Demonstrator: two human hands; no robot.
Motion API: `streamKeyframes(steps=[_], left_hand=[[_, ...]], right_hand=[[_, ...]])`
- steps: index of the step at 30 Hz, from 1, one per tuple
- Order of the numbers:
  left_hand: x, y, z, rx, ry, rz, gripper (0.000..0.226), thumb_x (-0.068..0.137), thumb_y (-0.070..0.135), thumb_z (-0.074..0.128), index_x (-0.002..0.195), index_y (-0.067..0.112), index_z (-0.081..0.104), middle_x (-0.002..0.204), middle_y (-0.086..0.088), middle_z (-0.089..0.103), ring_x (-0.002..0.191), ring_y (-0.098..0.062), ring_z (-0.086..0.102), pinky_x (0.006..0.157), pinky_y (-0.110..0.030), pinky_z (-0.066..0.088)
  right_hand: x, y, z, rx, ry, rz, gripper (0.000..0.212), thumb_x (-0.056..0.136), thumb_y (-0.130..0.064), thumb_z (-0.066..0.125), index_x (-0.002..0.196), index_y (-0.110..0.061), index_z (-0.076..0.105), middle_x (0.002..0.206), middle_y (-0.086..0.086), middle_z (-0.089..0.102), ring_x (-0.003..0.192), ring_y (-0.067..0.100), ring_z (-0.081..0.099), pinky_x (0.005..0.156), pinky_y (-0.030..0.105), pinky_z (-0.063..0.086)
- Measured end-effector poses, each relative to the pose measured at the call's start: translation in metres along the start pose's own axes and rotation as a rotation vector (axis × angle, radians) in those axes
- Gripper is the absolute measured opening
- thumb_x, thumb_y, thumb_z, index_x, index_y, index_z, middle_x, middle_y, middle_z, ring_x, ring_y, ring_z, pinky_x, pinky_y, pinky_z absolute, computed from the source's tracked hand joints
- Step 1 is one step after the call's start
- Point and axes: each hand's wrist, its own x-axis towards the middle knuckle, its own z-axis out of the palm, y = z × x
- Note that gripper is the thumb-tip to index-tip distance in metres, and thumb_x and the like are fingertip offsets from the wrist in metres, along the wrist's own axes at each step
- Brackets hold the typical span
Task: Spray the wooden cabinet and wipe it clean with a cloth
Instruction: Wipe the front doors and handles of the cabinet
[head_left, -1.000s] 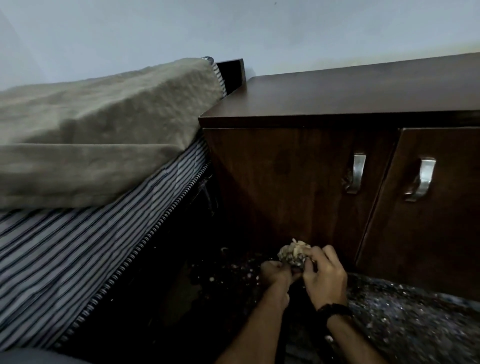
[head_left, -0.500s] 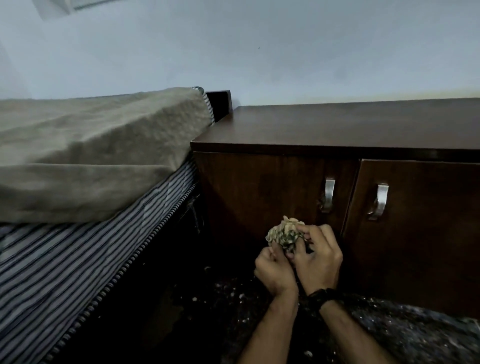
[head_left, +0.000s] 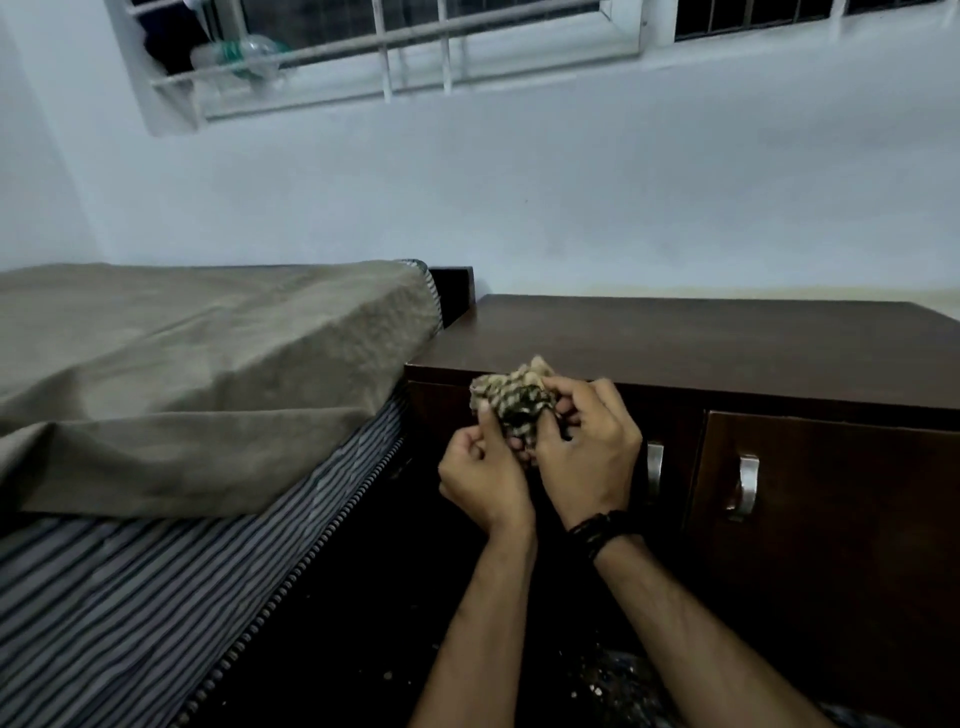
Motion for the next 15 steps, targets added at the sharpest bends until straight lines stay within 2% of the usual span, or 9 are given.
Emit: streamKeyframes(steps=[2,4,5,6,8,9,12,13,15], left_hand=[[0.006,0.019,0.006,-0.035,0.022,0.066,0.037,0.092,0.039,0.067,0.071,0.009,0.069,0.05,0.012,0.058,0.044,0.008,0.057,0.047,-0.004,0.039],[0.007,0.036,0.011,-0.039,-0.027,0.124,0.036,0.091,0.04,0.069,0.07,0.01,0.068,0.051,0.007,0.061,0.042,0.006,0.057,0.049,-0.005,0.042],[0.01,0.039,0.014,-0.013,-0.085,0.138,0.038,0.089,0.041,0.07,0.068,0.01,0.066,0.052,0.004,0.063,0.043,0.003,0.059,0.053,-0.01,0.049],[0.007,0.041,0.019,0.03,-0.168,0.126,0.039,0.086,0.044,0.072,0.066,0.011,0.066,0.052,0.001,0.066,0.045,-0.002,0.063,0.058,-0.022,0.058],[0.013,0.039,0.023,0.138,-0.297,0.097,0.042,0.078,0.052,0.074,0.061,0.014,0.065,0.052,0.0,0.069,0.051,-0.019,0.07,0.062,-0.04,0.063],[0.008,0.041,0.025,0.192,-0.362,0.097,0.046,0.073,0.059,0.073,0.059,0.016,0.064,0.051,0.0,0.069,0.053,-0.021,0.071,0.063,-0.044,0.063],[-0.013,0.055,0.026,0.415,-0.479,0.13,0.049,0.063,0.074,0.064,0.064,0.025,0.065,0.063,0.002,0.073,0.069,-0.024,0.073,0.071,-0.04,0.061],[-0.022,0.06,0.028,0.504,-0.484,0.168,0.047,0.067,0.072,0.066,0.067,0.025,0.065,0.071,0.002,0.074,0.077,-0.024,0.072,0.074,-0.036,0.058],[-0.042,0.071,0.032,0.625,-0.434,0.336,0.037,0.078,0.059,0.071,0.077,0.023,0.062,0.084,0.004,0.071,0.087,-0.025,0.069,0.071,-0.032,0.049]], right_hand=[[0.014,-0.014,0.0,0.037,0.046,-0.031,0.03,0.072,0.003,0.066,0.096,-0.014,0.073,0.083,-0.001,0.056,0.069,0.013,0.058,0.061,0.033,0.055],[0.032,-0.022,-0.006,0.023,0.089,-0.013,0.03,0.071,0.003,0.065,0.094,-0.014,0.073,0.082,-0.001,0.057,0.068,0.014,0.057,0.063,0.029,0.053],[0.041,-0.023,-0.009,-0.004,0.091,0.023,0.029,0.071,0.002,0.066,0.093,-0.016,0.072,0.081,-0.001,0.057,0.068,0.014,0.057,0.064,0.029,0.052],[0.05,-0.019,-0.018,-0.048,0.092,0.057,0.028,0.071,0.001,0.067,0.092,-0.017,0.073,0.081,-0.002,0.057,0.068,0.013,0.056,0.065,0.029,0.052],[0.059,-0.008,-0.028,-0.098,0.073,0.084,0.023,0.073,-0.003,0.07,0.09,-0.019,0.073,0.081,-0.003,0.057,0.068,0.013,0.057,0.066,0.034,0.054],[0.061,-0.003,-0.04,-0.124,0.066,0.086,0.021,0.074,-0.005,0.07,0.089,-0.019,0.073,0.083,-0.003,0.058,0.069,0.014,0.059,0.066,0.035,0.055],[0.062,0.01,-0.075,-0.193,0.039,0.091,0.022,0.072,-0.004,0.069,0.089,-0.019,0.071,0.091,-0.003,0.059,0.07,0.018,0.062,0.068,0.036,0.056],[0.062,0.014,-0.086,-0.223,0.026,0.089,0.024,0.071,-0.003,0.068,0.089,-0.019,0.069,0.093,-0.004,0.058,0.071,0.017,0.061,0.069,0.036,0.055],[0.063,0.02,-0.108,-0.274,-0.002,0.071,0.029,0.07,-0.002,0.067,0.092,-0.02,0.064,0.096,-0.005,0.058,0.075,0.017,0.061,0.072,0.038,0.054]])
